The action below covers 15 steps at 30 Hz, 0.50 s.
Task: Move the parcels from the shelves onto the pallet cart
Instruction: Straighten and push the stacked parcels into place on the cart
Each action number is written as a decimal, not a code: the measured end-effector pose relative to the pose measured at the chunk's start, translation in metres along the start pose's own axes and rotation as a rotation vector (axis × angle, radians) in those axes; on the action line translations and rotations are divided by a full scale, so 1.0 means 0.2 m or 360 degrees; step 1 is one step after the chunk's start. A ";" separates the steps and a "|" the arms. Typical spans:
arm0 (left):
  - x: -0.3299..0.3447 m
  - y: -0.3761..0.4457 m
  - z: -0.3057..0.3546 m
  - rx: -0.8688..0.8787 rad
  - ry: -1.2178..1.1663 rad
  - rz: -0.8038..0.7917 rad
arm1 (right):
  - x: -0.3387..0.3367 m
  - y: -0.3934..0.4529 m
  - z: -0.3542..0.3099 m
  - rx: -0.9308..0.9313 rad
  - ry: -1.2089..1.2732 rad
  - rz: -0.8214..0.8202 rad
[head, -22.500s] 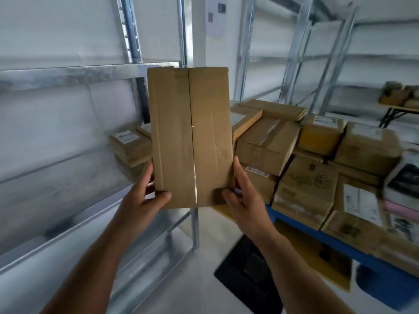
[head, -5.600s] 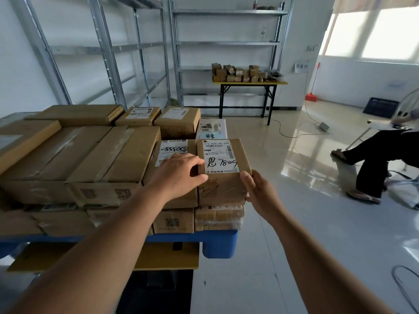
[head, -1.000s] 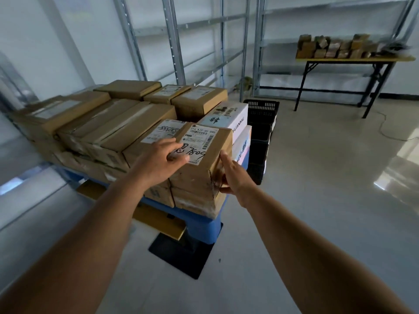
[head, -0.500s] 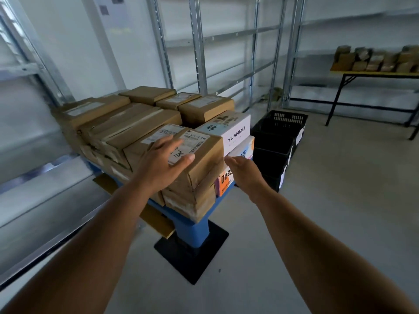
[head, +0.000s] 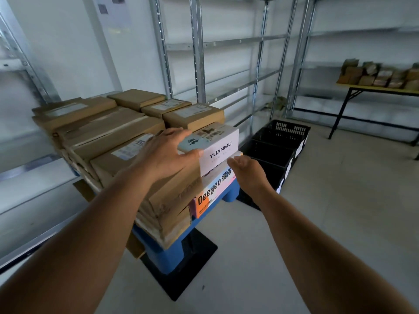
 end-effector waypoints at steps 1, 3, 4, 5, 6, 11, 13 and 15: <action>0.02 0.04 0.00 -0.0005 0.0001 -0.0018 | -0.02 0.05 0.01 -0.0013 -0.0011 -0.0010; 0.04 0.12 -0.02 -0.0039 -0.0038 -0.0023 | -0.06 0.13 0.01 -0.0042 -0.0043 -0.0046; 0.04 0.16 -0.04 -0.0068 -0.0059 -0.0022 | -0.08 0.17 0.02 -0.0048 -0.0062 -0.0058; 0.05 0.19 -0.05 -0.0099 -0.0073 -0.0032 | -0.09 0.22 0.02 -0.0047 -0.0077 -0.0066; 0.07 0.22 -0.06 -0.0128 -0.0080 -0.0058 | -0.10 0.27 0.02 -0.0051 -0.0099 -0.0077; 0.11 0.29 -0.10 -0.0235 -0.0131 -0.0125 | -0.13 0.48 0.04 -0.0075 -0.0152 -0.0062; 0.12 0.29 -0.11 -0.0273 -0.0087 -0.0137 | -0.12 0.53 0.08 -0.0046 -0.0111 -0.0069; 0.14 0.29 -0.10 -0.0319 0.0027 -0.0181 | -0.11 0.58 0.10 -0.0056 -0.0094 -0.0087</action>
Point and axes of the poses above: each hand's wrist, its own y-axis towards the middle knuckle, its own x-axis out of the palm, z = x × y, the point moved 8 cm from there along y, towards the middle knuckle, and after that the axes turned 4 degrees about y, right-handed, at the moved point
